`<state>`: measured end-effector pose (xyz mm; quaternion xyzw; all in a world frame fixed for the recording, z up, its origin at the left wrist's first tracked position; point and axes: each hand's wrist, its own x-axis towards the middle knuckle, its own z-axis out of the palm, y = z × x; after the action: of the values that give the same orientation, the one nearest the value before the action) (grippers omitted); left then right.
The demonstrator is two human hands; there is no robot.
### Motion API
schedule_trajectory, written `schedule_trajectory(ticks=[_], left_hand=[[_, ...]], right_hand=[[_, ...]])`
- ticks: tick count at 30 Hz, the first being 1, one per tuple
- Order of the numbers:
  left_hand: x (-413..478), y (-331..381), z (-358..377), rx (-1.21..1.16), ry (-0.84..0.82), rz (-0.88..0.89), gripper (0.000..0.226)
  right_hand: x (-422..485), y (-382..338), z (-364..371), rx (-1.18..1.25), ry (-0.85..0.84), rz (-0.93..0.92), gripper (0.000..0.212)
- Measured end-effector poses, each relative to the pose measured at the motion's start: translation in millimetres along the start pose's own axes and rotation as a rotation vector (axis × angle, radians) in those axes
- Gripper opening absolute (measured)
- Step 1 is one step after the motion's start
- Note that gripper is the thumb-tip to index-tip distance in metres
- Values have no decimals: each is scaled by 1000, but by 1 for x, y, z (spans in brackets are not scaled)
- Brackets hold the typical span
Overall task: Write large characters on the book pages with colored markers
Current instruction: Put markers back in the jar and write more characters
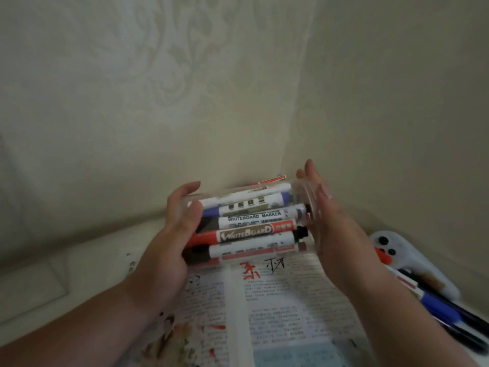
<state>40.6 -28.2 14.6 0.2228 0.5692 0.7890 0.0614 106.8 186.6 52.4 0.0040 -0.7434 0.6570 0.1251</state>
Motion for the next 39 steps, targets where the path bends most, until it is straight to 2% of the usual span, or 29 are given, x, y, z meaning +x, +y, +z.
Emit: schedule_trajectory(ticks=[3, 6, 8, 11, 14, 19, 23, 25, 26, 28, 31, 33, 36, 39], left_hand=[[-1, -1, 5, -28, -25, -41, 70], [2, 3, 9, -64, 2, -22, 54], [2, 4, 10, -70, 27, -15, 41], [1, 3, 8, -98, 67, -7, 45], [3, 5, 6, -130, 44, 9, 51], [8, 0, 4, -175, 45, -46, 37], [9, 1, 6, -143, 76, 20, 37], [4, 0, 9, -177, 30, -1, 42], [1, 1, 9, -196, 15, -22, 43], [0, 1, 6, -195, 25, -26, 44], [8, 4, 4, -277, 135, -79, 38], [14, 6, 5, -403, 216, -177, 47], [18, 6, 3, -528, 222, -284, 63], [20, 7, 3, -623, 220, -330, 56]], right_hand=[[1, -1, -3, -24, 27, 2, 80], [1, -5, -3, -96, 45, 10, 91], [-2, -9, 0, -36, 27, 37, 77], [-1, -6, 1, 8, -3, 24, 65], [2, 0, 2, -50, 8, 9, 73], [4, 0, 0, -50, 27, 67, 72], [-3, -16, 2, -4, 28, 94, 93], [4, -28, 2, 14, 34, 111, 94], [2, -32, 1, 21, 9, 93, 91], [1, -32, 2, -37, -50, 73, 111], [-8, -14, 4, -117, -12, -23, 100], [-13, -6, 2, -163, -15, -101, 105], [-10, -8, 7, -109, -1, -248, 123], [-7, -7, 20, -2, 59, -259, 126]])
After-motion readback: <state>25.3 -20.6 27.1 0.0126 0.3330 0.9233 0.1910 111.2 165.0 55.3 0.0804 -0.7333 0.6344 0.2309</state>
